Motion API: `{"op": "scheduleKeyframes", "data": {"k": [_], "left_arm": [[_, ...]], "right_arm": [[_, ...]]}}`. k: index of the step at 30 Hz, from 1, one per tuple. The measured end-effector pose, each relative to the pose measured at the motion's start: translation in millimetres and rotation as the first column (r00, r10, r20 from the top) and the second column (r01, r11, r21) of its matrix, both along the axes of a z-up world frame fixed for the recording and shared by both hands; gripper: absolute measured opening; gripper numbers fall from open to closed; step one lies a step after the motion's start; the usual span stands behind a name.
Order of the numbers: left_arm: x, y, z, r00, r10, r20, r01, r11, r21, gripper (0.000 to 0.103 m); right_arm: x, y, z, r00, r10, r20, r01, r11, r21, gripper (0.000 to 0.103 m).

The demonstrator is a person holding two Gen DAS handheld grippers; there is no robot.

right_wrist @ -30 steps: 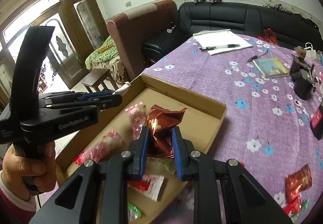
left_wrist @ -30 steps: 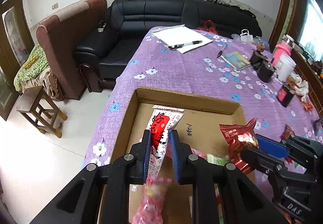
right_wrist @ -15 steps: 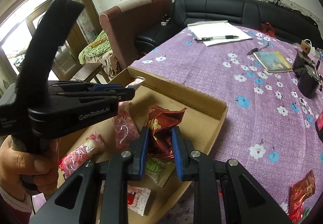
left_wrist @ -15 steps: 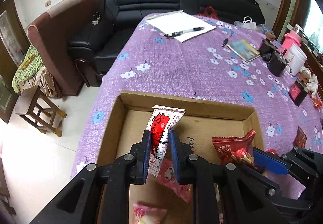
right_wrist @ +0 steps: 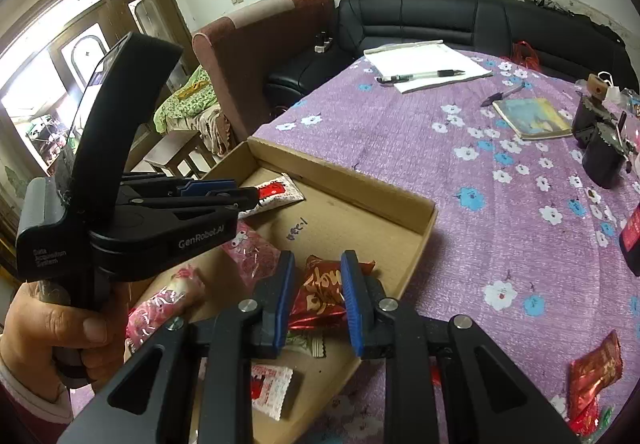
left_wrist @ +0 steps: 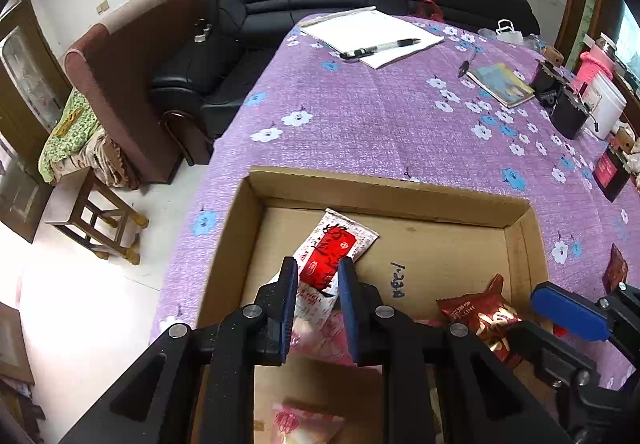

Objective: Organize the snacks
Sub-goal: 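Carry both held snacks over the box and open both grippers to drop them, then move both open grippers back toward the remaining snacks on the table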

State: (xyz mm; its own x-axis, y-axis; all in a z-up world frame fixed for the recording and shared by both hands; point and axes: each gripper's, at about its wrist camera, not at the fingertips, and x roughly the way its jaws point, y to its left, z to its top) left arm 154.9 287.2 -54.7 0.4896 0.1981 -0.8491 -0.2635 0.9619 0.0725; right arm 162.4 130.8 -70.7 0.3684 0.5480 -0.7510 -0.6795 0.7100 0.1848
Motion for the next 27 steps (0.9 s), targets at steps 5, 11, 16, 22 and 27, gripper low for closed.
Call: {"op": "scheduleKeyframes", "data": {"k": [5,11,16,22,27], "left_arm": [[-15.3,-6.9,18.7,0.998,-0.002,0.066,0.001,1.000,0.013,0.065],[-28.4,-31.8,39.1,0.993,-0.035,0.109,0.034,0.999,0.008,0.065],[-32.0,-63.0,47.8,0.989,-0.083,0.124,0.082,0.997,0.012,0.065],[-32.4,-116.9,53.3,0.977,-0.166,0.136,0.166,0.986,0.015,0.065],[-31.9,-160.2,49.3,0.966,-0.221,0.133,0.221,0.975,0.018,0.067]], "right_arm": [[-7.3,-16.2,14.4,1.000,-0.015,0.020,0.014,1.000,0.022,0.023],[-18.5,-50.9,28.2,0.997,-0.048,0.059,0.047,0.998,0.028,0.037],[-22.2,-91.6,27.1,0.993,-0.099,0.069,0.099,0.995,0.009,0.044],[-28.7,-164.4,22.8,0.978,-0.195,0.076,0.196,0.981,0.000,0.055],[-31.3,-216.5,17.2,0.960,-0.271,0.068,0.272,0.962,-0.013,0.055]]}}
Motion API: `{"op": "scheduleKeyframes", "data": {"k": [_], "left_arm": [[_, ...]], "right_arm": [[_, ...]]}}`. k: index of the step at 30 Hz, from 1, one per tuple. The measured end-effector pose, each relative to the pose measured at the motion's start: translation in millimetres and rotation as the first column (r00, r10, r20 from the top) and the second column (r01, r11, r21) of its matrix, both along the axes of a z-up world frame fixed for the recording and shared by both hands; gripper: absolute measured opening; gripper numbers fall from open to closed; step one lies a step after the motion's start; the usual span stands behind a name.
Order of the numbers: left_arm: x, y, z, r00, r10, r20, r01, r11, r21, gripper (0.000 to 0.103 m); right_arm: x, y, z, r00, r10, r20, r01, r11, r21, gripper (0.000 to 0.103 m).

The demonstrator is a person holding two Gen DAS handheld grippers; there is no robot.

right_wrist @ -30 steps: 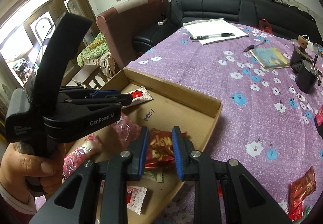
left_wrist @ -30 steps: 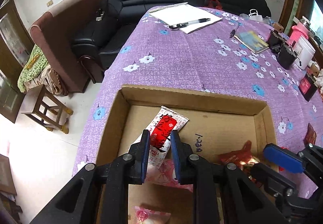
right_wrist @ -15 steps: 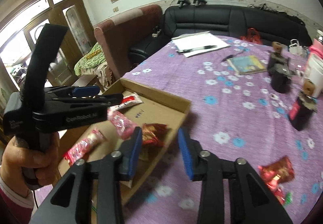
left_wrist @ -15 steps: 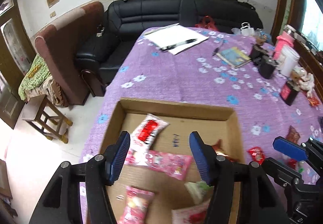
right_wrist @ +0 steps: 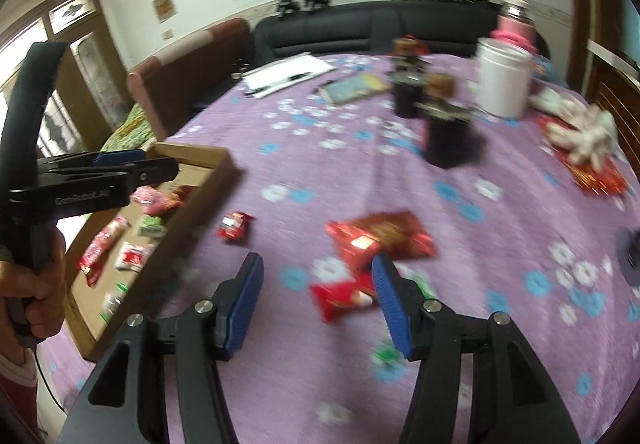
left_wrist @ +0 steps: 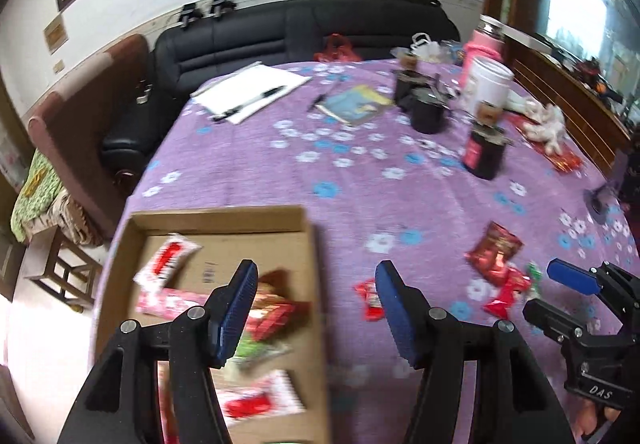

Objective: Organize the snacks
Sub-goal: 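Move both open grippers back toward the remaining snacks on the table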

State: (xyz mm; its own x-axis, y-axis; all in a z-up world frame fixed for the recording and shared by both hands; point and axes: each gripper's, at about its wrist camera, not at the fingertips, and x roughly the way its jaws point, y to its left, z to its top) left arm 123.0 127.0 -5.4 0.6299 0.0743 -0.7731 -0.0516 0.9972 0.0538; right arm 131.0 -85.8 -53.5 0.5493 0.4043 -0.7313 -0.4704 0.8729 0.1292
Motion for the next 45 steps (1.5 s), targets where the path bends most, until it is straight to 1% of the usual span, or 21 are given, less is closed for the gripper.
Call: {"op": "scheduleKeyframes", "data": {"k": [2,7,11,15,24,28,30,33,37,41,45], "left_arm": [[1.5,-12.7,-4.6,1.000,-0.004,-0.005,0.005,1.000,0.018,0.071],[6.0,-34.8,-18.8,1.000,0.000,-0.027,0.001,0.999,0.040,0.071],[7.2,-41.5,-29.8,0.998,0.045,-0.031,-0.043,0.996,0.080,0.071],[9.5,-43.5,-42.2,0.995,0.087,-0.041,-0.082,0.991,0.104,0.071],[13.2,-39.7,-58.5,0.990,0.130,-0.046,-0.124,0.984,0.128,0.071],[15.7,-35.0,-62.1,0.989,0.136,-0.056,-0.129,0.984,0.120,0.071],[17.0,-33.6,-64.4,0.989,0.135,-0.063,-0.127,0.985,0.117,0.071],[18.4,-32.1,-66.2,0.988,0.136,-0.067,-0.128,0.986,0.110,0.071],[19.9,-33.6,-67.5,0.989,0.128,-0.071,-0.120,0.987,0.106,0.071],[21.9,-32.9,-68.5,0.988,0.133,-0.076,-0.124,0.987,0.105,0.071],[23.3,-35.0,-70.0,0.988,0.131,-0.078,-0.121,0.985,0.122,0.071]], "right_arm": [[-0.8,-12.5,-2.4,1.000,-0.018,-0.003,0.018,1.000,-0.007,0.055],[-6.2,-34.5,-6.0,0.999,-0.047,0.005,0.047,0.999,-0.021,0.055],[-8.0,-39.9,-10.3,0.999,-0.051,0.015,0.051,0.998,-0.041,0.055],[-7.0,-39.9,-15.5,0.999,-0.047,0.018,0.048,0.998,-0.052,0.055],[-7.3,-26.0,-21.2,1.000,-0.002,0.009,0.002,0.999,-0.039,0.055],[-6.6,-15.4,-24.5,1.000,0.028,0.006,-0.028,0.999,-0.035,0.055],[-4.8,-10.5,-27.9,0.999,0.034,0.002,-0.034,0.998,-0.047,0.055],[-3.5,-10.1,-30.5,1.000,0.029,0.005,-0.029,0.998,-0.060,0.055],[-1.6,-21.3,-34.8,1.000,-0.004,-0.003,0.004,0.998,-0.062,0.055],[4.2,-25.5,-42.5,0.999,-0.028,-0.030,0.026,0.997,-0.078,0.055],[6.0,-21.3,-49.2,0.999,-0.024,-0.042,0.020,0.995,-0.096,0.052]]}}
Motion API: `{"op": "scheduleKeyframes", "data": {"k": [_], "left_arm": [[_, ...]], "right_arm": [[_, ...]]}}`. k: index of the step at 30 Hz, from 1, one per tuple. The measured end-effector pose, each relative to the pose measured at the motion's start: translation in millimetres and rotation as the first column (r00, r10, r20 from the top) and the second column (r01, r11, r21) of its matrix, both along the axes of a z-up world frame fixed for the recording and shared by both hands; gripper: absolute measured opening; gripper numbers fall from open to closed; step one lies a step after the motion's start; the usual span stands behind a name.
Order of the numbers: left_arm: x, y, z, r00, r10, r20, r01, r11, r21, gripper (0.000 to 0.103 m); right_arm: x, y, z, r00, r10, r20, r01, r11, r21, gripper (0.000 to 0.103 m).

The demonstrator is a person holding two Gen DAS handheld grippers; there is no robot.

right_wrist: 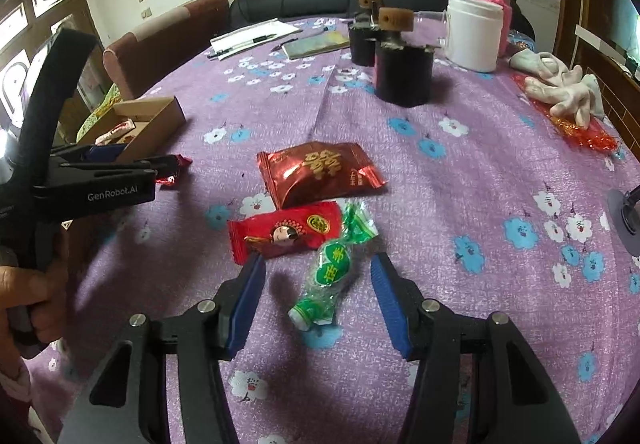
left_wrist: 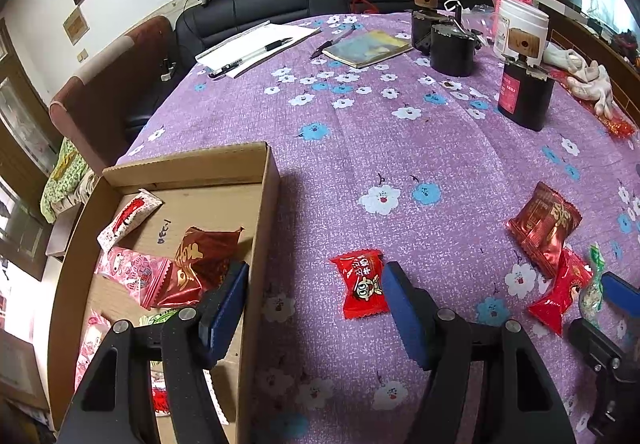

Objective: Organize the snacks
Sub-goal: 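Move both open grippers back toward the remaining snacks on the table, then grasp the green-wrapped pastry with the right gripper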

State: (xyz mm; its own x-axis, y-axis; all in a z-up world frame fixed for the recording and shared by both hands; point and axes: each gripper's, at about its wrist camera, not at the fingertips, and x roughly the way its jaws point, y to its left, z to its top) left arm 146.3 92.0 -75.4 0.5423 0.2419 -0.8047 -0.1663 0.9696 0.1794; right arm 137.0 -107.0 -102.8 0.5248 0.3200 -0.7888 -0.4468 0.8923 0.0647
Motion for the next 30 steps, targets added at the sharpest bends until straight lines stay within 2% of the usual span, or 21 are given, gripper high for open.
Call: {"op": "scheduleKeyframes", "data": {"k": [8,11,12,14,18,20,21,25,27,28,30], "left_arm": [[7.9,-4.3,-4.8,1.000,0.004,-0.022,-0.003,0.999,0.048,0.071],[7.3,-6.4,-5.7,1.000,-0.003,-0.017,0.004,0.998,0.062,0.071],[6.1,-6.8,-5.6,1.000,-0.007,-0.013,0.008,0.998,0.063,0.068],[3.5,-6.6,-3.9,1.000,-0.013,-0.005,0.013,0.998,0.066,0.058],[-0.3,3.4,4.1,1.000,-0.012,0.013,0.012,0.999,0.037,0.022],[-1.1,9.3,6.6,1.000,-0.013,0.011,0.013,1.000,0.018,0.016],[-1.5,10.6,6.9,1.000,-0.015,0.010,0.015,1.000,0.012,0.016],[-6.7,1.4,9.4,0.999,-0.038,0.027,0.037,0.998,0.058,0.016],[-16.1,-13.1,16.4,0.993,-0.085,0.078,0.075,0.989,0.127,0.023],[-22.0,-21.8,18.7,0.987,-0.122,0.104,0.104,0.982,0.159,0.029],[-29.3,-35.0,18.9,0.978,-0.162,0.133,0.128,0.964,0.234,0.071]], "right_arm": [[2.3,1.5,-1.3,1.000,-0.005,0.010,0.005,1.000,-0.023,0.042],[3.0,-0.5,-1.2,1.000,-0.008,0.010,0.009,1.000,-0.022,0.027],[3.2,-2.0,-1.2,1.000,-0.011,0.006,0.011,1.000,-0.016,0.022],[3.5,-4.3,-1.2,1.000,-0.012,0.002,0.012,1.000,-0.003,0.022],[2.7,-6.8,-0.7,1.000,-0.011,0.002,0.011,1.000,0.011,0.022],[2.7,-8.7,-0.5,1.000,-0.012,-0.001,0.012,1.000,0.023,0.022],[2.8,-9.4,-0.6,1.000,-0.013,-0.001,0.013,1.000,0.027,0.022],[3.3,-10.9,-0.5,1.000,-0.007,-0.007,0.007,0.999,0.041,0.022],[3.5,-11.8,-0.6,1.000,-0.004,-0.010,0.005,0.999,0.048,0.022],[3.4,-12.0,-0.5,1.000,-0.004,-0.011,0.005,0.999,0.051,0.022],[3.5,-11.9,-0.6,1.000,-0.002,-0.011,0.003,0.999,0.053,0.022]]}}
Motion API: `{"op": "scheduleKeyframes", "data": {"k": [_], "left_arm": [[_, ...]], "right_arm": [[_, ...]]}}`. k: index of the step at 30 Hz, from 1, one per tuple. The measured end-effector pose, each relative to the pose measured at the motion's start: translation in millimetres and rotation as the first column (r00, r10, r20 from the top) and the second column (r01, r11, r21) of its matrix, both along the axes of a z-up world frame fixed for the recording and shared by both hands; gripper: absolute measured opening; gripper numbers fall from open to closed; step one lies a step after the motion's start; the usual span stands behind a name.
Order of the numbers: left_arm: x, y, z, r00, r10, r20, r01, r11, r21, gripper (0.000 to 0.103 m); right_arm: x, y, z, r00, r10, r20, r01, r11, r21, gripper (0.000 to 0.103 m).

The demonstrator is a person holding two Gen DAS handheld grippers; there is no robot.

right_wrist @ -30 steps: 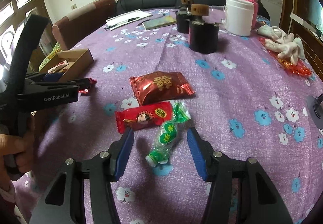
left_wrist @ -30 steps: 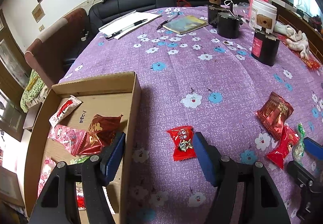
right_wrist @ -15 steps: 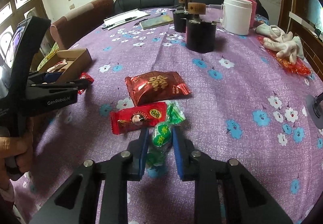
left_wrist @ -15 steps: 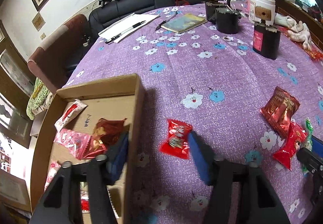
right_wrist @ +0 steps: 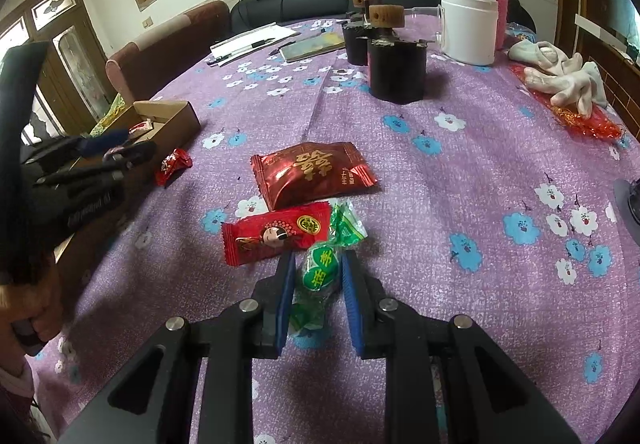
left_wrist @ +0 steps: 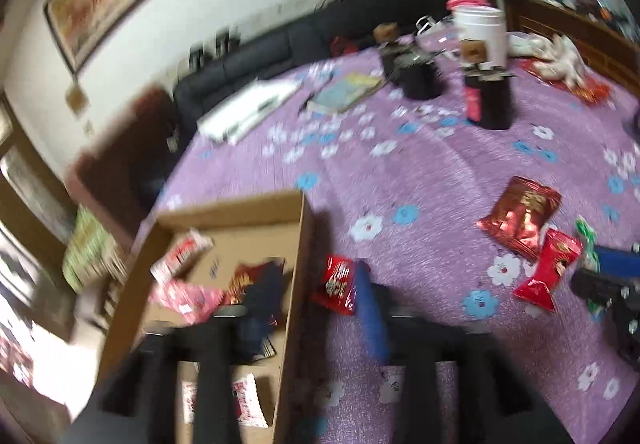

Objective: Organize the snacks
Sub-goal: 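Grasp the green-wrapped pastry with the right gripper, then grasp the small red candy with the left gripper while the right holds the green pastry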

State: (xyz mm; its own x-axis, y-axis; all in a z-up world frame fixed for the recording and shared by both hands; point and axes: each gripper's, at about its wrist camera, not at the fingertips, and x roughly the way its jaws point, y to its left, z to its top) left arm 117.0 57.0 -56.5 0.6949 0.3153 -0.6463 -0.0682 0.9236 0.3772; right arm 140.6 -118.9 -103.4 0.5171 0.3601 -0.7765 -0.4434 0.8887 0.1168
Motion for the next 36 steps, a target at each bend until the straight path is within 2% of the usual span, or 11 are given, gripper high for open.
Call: {"op": "scheduleKeyframes", "data": {"k": [4,6,9,13,18,20,23,27,29,32,36], "left_arm": [[9.4,-16.6,-18.0,0.999,-0.033,-0.041,0.037,0.995,0.096,0.074],[18.1,-13.2,-25.1,0.997,-0.012,-0.076,0.019,0.996,0.088,0.061],[26.5,1.6,-26.4,0.995,0.045,-0.084,-0.041,0.998,0.056,0.061],[25.3,9.4,-15.0,0.999,0.018,-0.047,-0.019,0.999,-0.035,0.061],[22.5,0.0,-12.1,1.000,0.003,-0.021,-0.002,1.000,0.024,0.061],[24.3,6.3,-13.5,0.999,0.018,-0.039,-0.019,1.000,-0.007,0.061],[24.3,17.7,-12.3,0.995,0.086,-0.044,-0.087,0.996,-0.025,0.064],[22.4,21.8,-11.8,0.989,0.147,-0.024,-0.146,0.989,0.010,0.088],[23.5,20.3,-14.5,0.987,0.161,-0.028,-0.160,0.986,0.035,0.091],[25.0,18.0,-18.7,0.991,0.123,-0.059,-0.122,0.992,0.010,0.091],[2.3,4.3,5.9,0.999,-0.026,0.047,0.028,0.999,-0.045,0.091]], "right_arm": [[-0.1,-0.1,0.0,1.000,0.004,-0.002,-0.004,1.000,0.003,0.022],[0.4,-0.2,0.0,1.000,0.006,-0.003,-0.006,1.000,0.005,0.022],[0.8,-0.2,0.0,1.000,0.009,-0.006,-0.009,1.000,0.008,0.022],[1.1,-0.9,0.0,1.000,0.011,-0.009,-0.011,1.000,0.014,0.022],[1.3,-2.5,-0.2,1.000,0.012,-0.013,-0.011,1.000,0.024,0.022],[1.6,-3.1,-0.1,1.000,0.013,-0.014,-0.012,1.000,0.028,0.022],[2.0,-4.7,0.1,1.000,0.013,-0.017,-0.012,0.999,0.037,0.022],[2.5,-6.3,0.3,1.000,0.016,-0.020,-0.015,0.998,0.053,0.022],[2.2,-6.6,0.6,1.000,0.017,-0.021,-0.016,0.998,0.062,0.022],[1.8,-7.2,1.7,1.000,0.021,-0.020,-0.020,0.997,0.078,0.022],[1.5,-8.9,3.2,1.000,0.024,-0.020,-0.022,0.995,0.095,0.022]]}}
